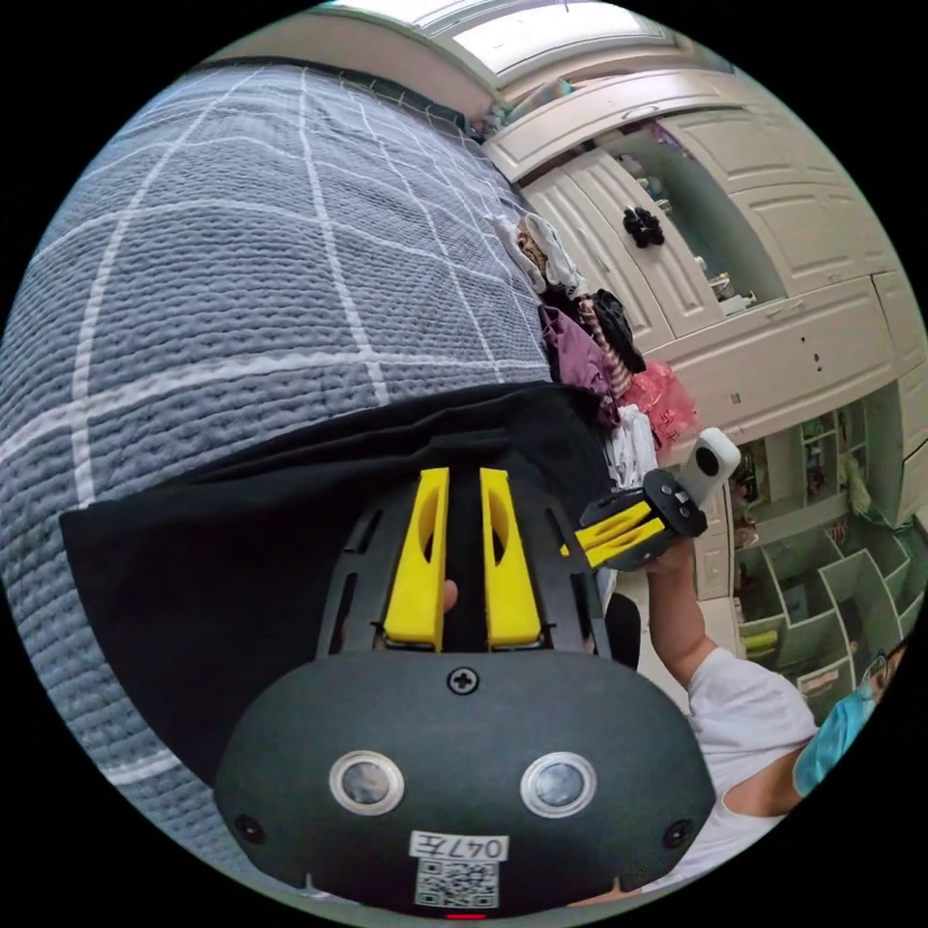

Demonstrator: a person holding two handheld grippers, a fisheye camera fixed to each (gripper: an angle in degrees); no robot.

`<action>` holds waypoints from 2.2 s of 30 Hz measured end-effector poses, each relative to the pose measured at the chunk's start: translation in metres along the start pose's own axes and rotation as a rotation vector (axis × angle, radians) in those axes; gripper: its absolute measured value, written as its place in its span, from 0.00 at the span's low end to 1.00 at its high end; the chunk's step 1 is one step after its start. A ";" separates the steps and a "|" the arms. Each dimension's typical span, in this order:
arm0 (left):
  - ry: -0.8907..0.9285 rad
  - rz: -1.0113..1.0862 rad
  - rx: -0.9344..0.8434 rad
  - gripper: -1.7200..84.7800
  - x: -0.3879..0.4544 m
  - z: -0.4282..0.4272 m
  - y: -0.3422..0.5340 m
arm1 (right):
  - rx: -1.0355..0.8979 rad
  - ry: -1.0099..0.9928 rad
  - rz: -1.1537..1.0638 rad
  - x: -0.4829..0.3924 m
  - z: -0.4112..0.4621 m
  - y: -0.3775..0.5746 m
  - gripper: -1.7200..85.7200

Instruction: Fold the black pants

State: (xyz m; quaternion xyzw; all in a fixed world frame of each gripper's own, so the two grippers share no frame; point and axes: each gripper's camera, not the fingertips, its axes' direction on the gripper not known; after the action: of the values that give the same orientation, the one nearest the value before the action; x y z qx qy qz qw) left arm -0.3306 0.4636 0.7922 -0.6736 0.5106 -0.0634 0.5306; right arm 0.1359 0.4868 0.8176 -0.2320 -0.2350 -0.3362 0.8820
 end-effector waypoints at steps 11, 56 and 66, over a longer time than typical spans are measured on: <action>0.088 0.101 0.032 0.09 0.028 -0.013 -0.004 | 0.067 0.223 0.057 -0.059 -0.030 0.066 0.05; 0.096 -0.293 0.196 0.25 -0.084 -0.137 0.005 | 0.228 0.631 -0.419 -0.362 0.112 0.045 0.03; 0.034 -0.300 0.105 0.05 -0.077 -0.091 -0.061 | 0.347 0.665 -0.400 -0.363 0.070 0.108 0.02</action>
State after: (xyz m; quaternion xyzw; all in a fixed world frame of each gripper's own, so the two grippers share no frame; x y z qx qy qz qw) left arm -0.3857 0.4574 0.9140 -0.7126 0.4092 -0.1797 0.5408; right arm -0.0479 0.7742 0.6384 0.0911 -0.0314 -0.5126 0.8532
